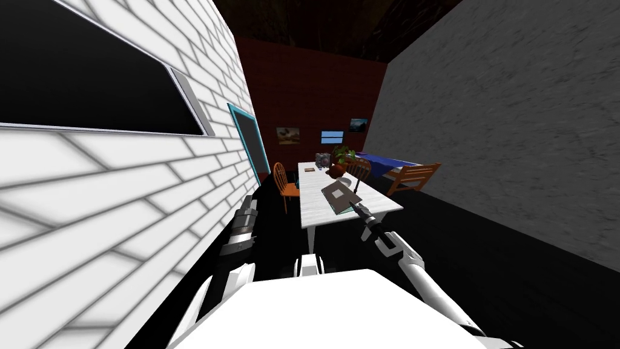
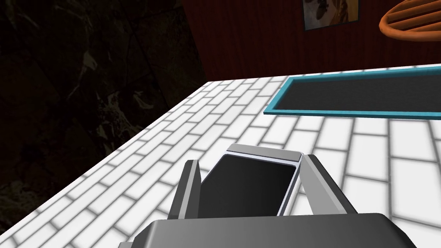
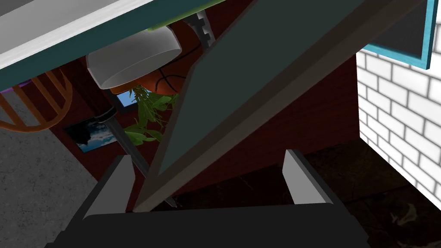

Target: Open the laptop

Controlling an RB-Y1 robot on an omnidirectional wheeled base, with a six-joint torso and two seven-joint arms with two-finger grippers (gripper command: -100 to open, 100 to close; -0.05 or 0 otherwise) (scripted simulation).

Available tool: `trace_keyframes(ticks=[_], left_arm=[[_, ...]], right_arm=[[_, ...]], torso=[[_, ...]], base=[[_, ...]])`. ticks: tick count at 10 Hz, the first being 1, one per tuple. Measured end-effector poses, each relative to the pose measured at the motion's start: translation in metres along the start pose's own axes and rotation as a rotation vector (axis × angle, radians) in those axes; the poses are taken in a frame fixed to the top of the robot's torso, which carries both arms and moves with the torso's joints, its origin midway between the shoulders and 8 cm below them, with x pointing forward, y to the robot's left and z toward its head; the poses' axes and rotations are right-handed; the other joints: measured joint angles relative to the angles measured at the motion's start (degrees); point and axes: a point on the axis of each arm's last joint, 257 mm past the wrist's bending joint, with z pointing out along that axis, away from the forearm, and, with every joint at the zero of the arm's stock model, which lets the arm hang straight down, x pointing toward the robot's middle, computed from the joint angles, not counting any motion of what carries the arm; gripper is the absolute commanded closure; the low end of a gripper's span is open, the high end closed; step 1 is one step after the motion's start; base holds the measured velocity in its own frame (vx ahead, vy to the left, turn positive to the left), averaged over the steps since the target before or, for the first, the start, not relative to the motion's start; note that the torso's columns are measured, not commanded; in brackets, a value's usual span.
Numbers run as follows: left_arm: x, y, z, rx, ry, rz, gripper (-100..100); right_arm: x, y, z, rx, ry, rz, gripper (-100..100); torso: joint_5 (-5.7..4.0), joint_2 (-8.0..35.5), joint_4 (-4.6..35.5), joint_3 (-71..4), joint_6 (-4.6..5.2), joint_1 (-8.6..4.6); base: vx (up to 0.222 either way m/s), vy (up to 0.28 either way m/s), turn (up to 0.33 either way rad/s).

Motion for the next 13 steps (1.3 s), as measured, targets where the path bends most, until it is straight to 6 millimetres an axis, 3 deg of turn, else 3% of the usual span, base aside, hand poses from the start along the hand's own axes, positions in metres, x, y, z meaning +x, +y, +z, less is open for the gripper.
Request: trace_keyframes(ticks=[7, 8, 13], left_arm=[[0.000, 0.000, 0.000, 0.000, 0.000, 0.000, 0], [0.000, 0.000, 0.000, 0.000, 0.000, 0.000, 0], [0.000, 0.000, 0.000, 0.000, 0.000, 0.000, 0]], right_arm=[[-0.048, -0.014, 0.011, 0.000, 0.003, -0.004, -100], [-0.049, -0.015, 0.012, 0.001, 0.003, -0.002, 0], [-0.044, -0.016, 0.010, 0.006, 0.010, 0.002, 0]], torso=[[-0.01, 0.14, 0.15, 0.07, 0.02, -0.27], [-0.04, 0.11, 0.12, 0.06, 0.04, -0.34], [0.00, 0.17, 0.16, 0.09, 0.05, -0.27]], base=[[-0.009, 0.045, -0.007], [0.000, 0.000, 0.000], [0.000, 0.000, 0.000]])
